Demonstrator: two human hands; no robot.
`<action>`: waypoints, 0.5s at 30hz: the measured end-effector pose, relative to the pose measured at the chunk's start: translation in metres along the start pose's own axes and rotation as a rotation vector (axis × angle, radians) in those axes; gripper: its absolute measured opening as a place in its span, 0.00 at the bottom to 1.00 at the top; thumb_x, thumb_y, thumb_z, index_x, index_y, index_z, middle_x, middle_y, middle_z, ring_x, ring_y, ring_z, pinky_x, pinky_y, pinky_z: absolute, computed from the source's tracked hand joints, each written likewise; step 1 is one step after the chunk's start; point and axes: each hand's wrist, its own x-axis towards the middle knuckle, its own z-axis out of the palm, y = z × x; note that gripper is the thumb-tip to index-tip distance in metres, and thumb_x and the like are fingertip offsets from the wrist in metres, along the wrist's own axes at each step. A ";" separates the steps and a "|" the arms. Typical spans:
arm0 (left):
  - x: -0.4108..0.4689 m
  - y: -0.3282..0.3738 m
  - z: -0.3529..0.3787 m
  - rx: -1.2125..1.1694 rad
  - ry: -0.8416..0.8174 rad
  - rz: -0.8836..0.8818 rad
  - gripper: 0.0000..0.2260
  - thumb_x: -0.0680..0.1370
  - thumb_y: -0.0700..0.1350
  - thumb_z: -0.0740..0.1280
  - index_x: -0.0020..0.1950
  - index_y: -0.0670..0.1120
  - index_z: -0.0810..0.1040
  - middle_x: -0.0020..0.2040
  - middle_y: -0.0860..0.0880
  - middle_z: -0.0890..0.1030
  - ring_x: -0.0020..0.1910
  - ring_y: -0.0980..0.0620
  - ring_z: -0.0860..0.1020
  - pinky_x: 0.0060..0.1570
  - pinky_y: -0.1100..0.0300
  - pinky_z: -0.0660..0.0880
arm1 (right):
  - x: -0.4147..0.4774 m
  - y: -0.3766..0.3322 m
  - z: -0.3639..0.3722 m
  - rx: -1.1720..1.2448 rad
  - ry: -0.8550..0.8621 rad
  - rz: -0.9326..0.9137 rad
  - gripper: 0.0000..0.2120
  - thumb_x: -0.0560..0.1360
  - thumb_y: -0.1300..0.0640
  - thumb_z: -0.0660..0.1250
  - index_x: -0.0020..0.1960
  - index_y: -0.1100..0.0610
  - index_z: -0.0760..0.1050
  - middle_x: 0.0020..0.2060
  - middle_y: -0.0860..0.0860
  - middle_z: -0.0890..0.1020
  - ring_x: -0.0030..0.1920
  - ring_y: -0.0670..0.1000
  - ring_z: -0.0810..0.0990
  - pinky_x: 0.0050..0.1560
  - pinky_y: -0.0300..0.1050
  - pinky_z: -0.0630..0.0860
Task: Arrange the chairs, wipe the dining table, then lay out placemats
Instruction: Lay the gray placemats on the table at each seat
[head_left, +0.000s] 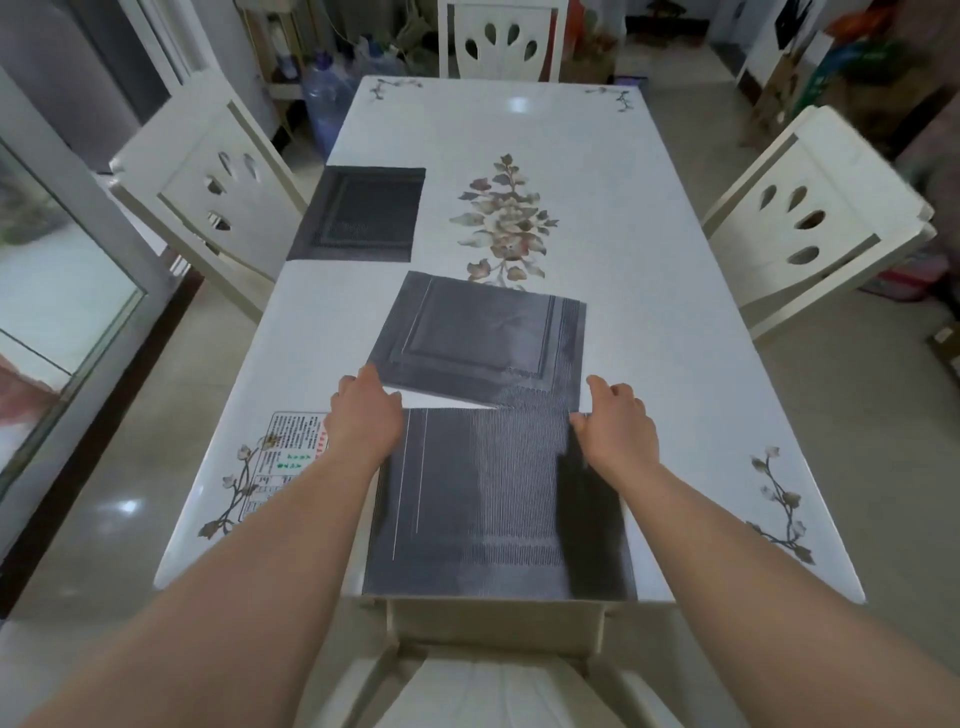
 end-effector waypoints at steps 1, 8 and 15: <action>0.009 0.002 0.000 -0.029 0.002 -0.004 0.17 0.79 0.46 0.61 0.65 0.43 0.66 0.60 0.38 0.71 0.57 0.37 0.71 0.57 0.43 0.71 | 0.008 -0.005 0.002 0.006 -0.004 -0.001 0.21 0.79 0.51 0.59 0.70 0.54 0.62 0.62 0.58 0.71 0.59 0.59 0.72 0.56 0.52 0.70; 0.075 0.008 0.020 0.023 -0.039 -0.096 0.29 0.78 0.49 0.64 0.73 0.45 0.53 0.63 0.38 0.68 0.60 0.37 0.68 0.55 0.43 0.68 | 0.067 -0.025 0.031 -0.001 -0.079 0.002 0.31 0.78 0.47 0.62 0.76 0.48 0.51 0.65 0.60 0.67 0.61 0.61 0.72 0.59 0.54 0.70; 0.119 0.010 0.036 0.061 -0.089 -0.213 0.36 0.73 0.49 0.72 0.72 0.43 0.53 0.64 0.38 0.65 0.64 0.38 0.65 0.57 0.45 0.68 | 0.101 -0.027 0.045 0.033 -0.122 0.101 0.37 0.73 0.49 0.70 0.75 0.45 0.54 0.62 0.60 0.67 0.60 0.63 0.69 0.59 0.56 0.69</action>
